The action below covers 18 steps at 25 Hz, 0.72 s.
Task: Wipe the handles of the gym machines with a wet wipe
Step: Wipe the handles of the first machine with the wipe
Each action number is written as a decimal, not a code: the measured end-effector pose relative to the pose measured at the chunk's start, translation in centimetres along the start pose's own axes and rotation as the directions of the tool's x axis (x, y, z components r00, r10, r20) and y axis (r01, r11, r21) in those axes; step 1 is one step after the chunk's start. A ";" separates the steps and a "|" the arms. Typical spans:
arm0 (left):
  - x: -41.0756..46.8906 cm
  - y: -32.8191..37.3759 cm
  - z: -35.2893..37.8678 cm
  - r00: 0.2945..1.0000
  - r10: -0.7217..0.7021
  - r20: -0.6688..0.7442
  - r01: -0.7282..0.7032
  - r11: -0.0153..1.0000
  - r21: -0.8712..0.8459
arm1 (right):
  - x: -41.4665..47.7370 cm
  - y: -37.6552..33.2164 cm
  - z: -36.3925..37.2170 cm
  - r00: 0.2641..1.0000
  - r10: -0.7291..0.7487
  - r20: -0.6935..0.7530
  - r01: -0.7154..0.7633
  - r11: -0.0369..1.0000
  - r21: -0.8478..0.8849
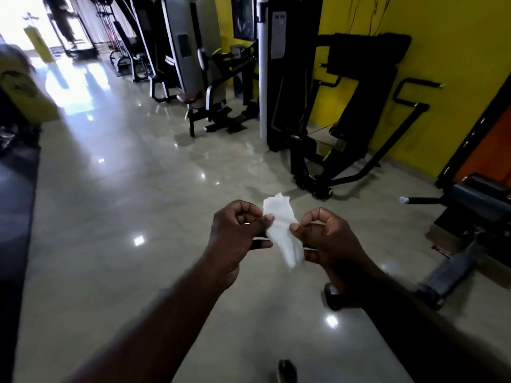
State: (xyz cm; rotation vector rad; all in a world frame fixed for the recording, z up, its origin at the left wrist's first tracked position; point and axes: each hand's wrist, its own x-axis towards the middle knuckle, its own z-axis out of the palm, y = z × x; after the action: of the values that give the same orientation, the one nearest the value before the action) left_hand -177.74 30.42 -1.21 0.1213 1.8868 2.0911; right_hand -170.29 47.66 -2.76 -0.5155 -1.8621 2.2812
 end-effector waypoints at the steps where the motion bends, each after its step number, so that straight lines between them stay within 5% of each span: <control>1: 3.8 0.2 0.1 1.000 0.015 -0.005 -0.015 1.000 0.004 | 3.6 -0.1 0.0 0.999 -0.031 -0.005 0.031 1.000 0.000; 10: 34.4 7.4 -2.0 0.997 0.073 0.017 -0.074 0.997 0.036 | 37.3 -7.1 4.8 0.942 -0.099 0.322 0.137 0.986 -0.096; 18: 62.0 10.9 -9.4 0.974 0.227 0.014 -0.225 0.955 0.194 | 64.4 -11.2 13.2 0.914 -0.202 0.351 0.309 0.908 -0.282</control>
State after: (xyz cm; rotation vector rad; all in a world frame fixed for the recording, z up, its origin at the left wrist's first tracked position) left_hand -240.80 38.69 -0.94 0.3921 2.1703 2.0419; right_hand -235.98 59.13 -0.42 0.0754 -2.3234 1.9725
